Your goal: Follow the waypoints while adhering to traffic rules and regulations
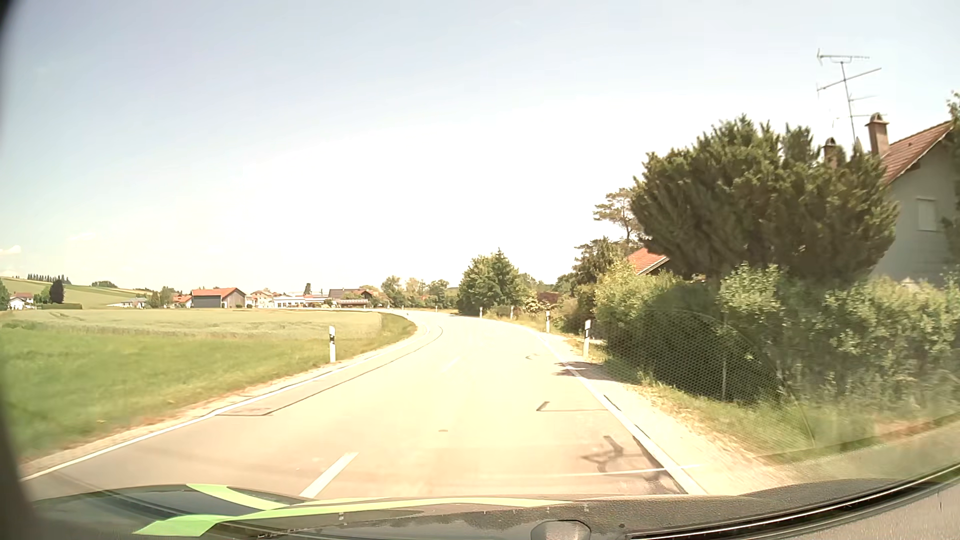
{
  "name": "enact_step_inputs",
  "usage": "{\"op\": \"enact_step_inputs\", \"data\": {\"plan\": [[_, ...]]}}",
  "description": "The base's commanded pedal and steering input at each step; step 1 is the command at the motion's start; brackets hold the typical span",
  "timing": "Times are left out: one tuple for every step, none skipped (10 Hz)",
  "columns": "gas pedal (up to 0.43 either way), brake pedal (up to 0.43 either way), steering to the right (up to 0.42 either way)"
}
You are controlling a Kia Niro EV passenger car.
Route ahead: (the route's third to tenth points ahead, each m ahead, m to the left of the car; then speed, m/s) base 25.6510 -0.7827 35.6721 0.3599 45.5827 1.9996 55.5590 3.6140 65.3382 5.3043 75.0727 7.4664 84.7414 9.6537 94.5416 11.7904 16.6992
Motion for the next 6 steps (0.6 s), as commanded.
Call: {"op": "enact_step_inputs", "data": {"plan": [[0.150,0.000,-0.002],[0.150,0.000,-0.006],[0.150,0.000,-0.011],[0.150,0.000,-0.011],[0.150,0.000,-0.011],[0.150,0.000,-0.011]]}}
